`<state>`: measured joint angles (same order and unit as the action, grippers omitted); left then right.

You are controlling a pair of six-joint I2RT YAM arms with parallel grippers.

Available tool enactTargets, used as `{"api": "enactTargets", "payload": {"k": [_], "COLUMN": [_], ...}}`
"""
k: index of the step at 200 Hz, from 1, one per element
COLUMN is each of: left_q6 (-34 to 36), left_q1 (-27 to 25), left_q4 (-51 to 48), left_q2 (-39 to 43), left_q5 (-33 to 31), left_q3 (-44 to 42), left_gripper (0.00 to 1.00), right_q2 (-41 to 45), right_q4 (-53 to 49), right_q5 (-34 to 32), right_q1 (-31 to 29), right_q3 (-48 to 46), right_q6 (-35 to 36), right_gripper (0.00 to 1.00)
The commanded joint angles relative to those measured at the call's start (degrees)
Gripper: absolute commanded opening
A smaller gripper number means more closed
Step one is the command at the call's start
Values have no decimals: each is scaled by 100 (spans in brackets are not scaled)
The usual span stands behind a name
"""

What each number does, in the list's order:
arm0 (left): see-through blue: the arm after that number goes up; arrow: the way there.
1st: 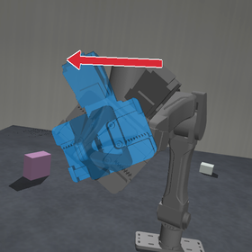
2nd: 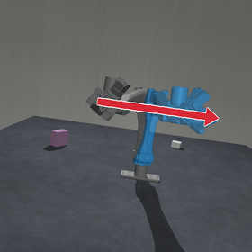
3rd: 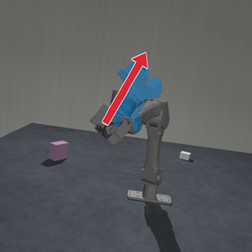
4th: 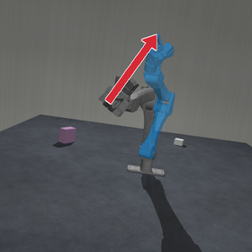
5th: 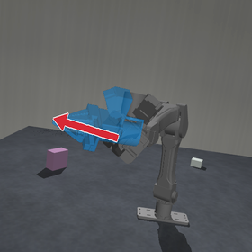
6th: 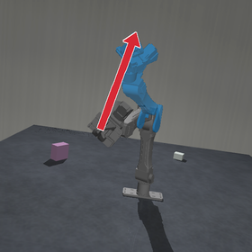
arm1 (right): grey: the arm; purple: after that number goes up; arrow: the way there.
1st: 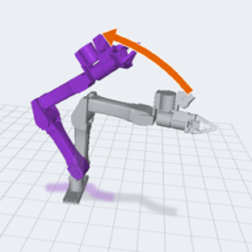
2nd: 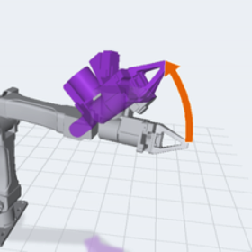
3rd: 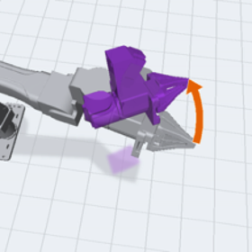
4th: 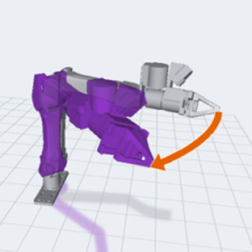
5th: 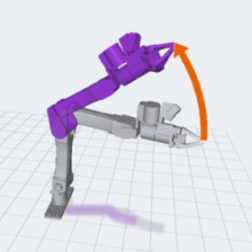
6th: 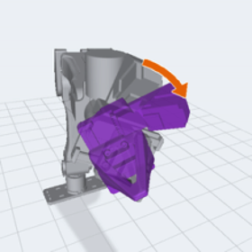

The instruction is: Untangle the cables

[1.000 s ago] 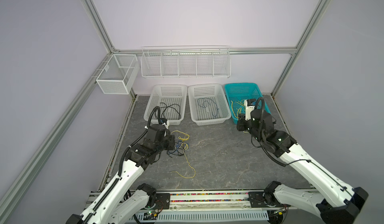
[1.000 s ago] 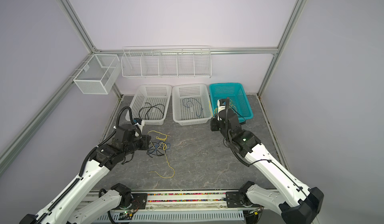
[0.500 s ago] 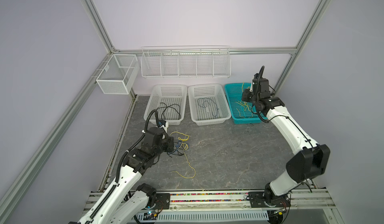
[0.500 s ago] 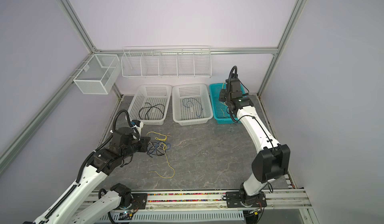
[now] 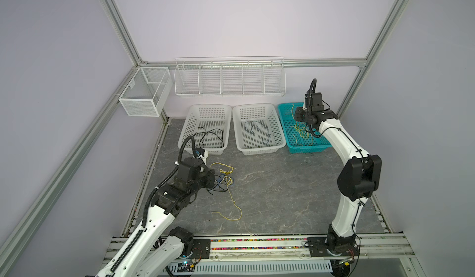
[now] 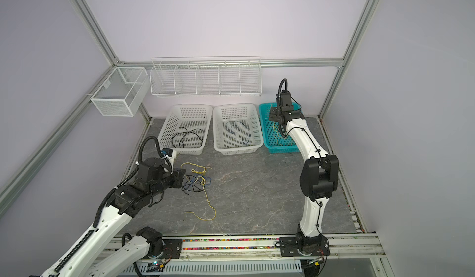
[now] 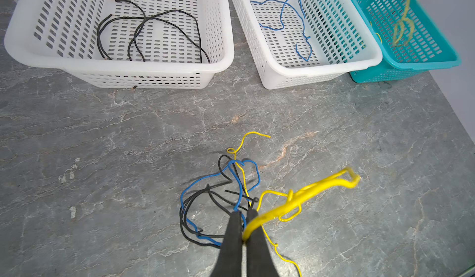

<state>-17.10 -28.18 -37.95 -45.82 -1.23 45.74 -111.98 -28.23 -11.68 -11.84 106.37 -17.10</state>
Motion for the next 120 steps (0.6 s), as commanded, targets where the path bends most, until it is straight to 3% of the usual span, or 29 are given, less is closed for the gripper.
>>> {"api": "enactTargets", "payload": {"k": [1,22,56,92,120], "left_q6": [115,111,112,111,102], "left_q1": [-29,-30,-38,-47,-47], "left_q4": [87,89,82,65,69], "left_q2": [82,81,65,100,176], "left_q5": [-61,-53,-65,-78,-60], "left_q3": [-12,-12,-12,-5,-3], "left_gripper": [0,0,0,0,0], "right_q2": [-86,20,601,1948,2720], "right_q4": [-320,-318,-340,709,1298], "right_q5": [215,182,662,1953,2710], "right_q1": [-19,-18,-69,-760,-1633], "right_q3": [176,102,-191,-1912,-3188], "right_q6": [161,100,-530,-801,-873], "right_gripper": [18,22,43,57,58]}}
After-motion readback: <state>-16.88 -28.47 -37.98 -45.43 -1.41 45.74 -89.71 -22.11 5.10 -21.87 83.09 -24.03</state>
